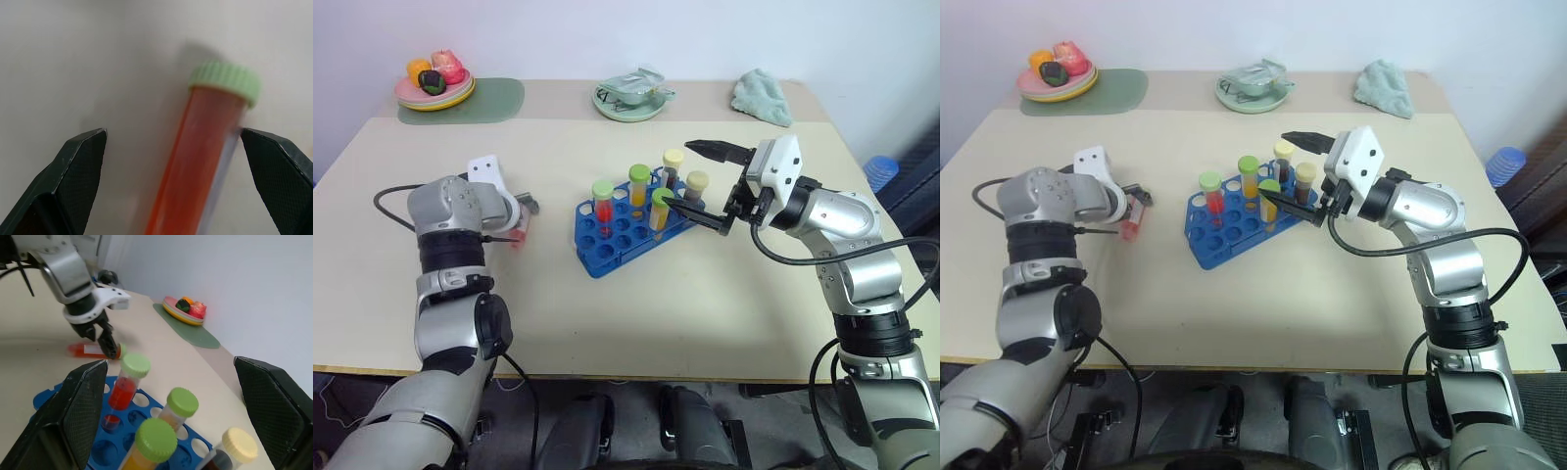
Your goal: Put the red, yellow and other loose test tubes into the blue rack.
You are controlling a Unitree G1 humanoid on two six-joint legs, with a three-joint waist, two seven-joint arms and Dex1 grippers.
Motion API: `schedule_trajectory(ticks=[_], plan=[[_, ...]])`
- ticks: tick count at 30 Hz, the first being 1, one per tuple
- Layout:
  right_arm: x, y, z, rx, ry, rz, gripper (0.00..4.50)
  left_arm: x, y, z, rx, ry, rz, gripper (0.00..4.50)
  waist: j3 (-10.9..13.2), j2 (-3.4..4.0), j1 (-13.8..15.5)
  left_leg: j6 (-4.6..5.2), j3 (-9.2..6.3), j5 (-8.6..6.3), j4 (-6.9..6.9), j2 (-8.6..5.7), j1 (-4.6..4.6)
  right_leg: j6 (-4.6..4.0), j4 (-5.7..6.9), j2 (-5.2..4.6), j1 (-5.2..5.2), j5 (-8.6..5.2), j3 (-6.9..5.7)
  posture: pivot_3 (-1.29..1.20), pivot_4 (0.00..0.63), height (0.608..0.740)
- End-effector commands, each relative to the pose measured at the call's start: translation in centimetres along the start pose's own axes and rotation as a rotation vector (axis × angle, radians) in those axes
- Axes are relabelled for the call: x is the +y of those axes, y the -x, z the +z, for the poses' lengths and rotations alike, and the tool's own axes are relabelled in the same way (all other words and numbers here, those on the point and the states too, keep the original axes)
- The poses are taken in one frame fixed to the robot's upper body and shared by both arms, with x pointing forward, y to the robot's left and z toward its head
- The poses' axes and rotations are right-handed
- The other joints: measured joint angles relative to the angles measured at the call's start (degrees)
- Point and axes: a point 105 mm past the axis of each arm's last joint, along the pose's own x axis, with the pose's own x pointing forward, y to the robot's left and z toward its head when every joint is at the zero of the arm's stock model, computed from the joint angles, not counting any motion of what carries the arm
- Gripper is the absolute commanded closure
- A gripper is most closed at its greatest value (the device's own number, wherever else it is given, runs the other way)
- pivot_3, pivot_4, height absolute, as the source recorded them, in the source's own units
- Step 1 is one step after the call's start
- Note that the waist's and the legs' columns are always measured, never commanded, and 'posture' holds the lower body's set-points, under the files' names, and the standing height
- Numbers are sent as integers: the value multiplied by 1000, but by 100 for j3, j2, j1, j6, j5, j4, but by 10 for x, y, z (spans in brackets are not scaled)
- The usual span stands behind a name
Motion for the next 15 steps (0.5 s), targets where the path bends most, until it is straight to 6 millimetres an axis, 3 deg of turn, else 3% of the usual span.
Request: schedule_trajectory(ticks=[1,5,6,10,13,14,15], plan=[[0,2,12,-26,36,-5,309,-1,-1,11,-6,7,-21,0,0,0,0,0,0,0,0,0,0,0,0,0,0,0,0,0,150,740],[1,4,13,-24,32,-9,309,-1,-5,13,18,-6,-32,0,-1,2,-1,-1,0,1,0,0,1,0,3,-1,0,0,0,0,150,740],[2,4,13,-23,32,-11,253,-1,-5,13,24,-14,-36,264,-2,3,-1,-1,0,1,0,0,1,0,4,-1,0,0,0,0,150,740],[2,6,12,-16,29,-15,235,-3,-7,13,35,-58,-41,1861,-2,3,9,-3,0,3,0,0,2,0,10,-2,0,0,0,0,150,740],[3,7,11,-10,28,-18,235,-4,-7,12,41,-67,-49,3442,-3,2,30,-2,-1,2,0,-3,2,0,9,-7,2,0,-1,0,150,740],[3,7,11,-9,28,-18,235,-4,-7,12,41,-66,-50,3727,-3,2,33,-2,-3,2,0,-4,1,0,8,-7,3,0,-2,0,150,740],[3,8,11,-9,27,-19,235,-4,-6,12,48,-68,-56,3735,-3,2,33,-1,-3,2,0,-5,1,0,7,-8,3,0,-2,0,150,740]])
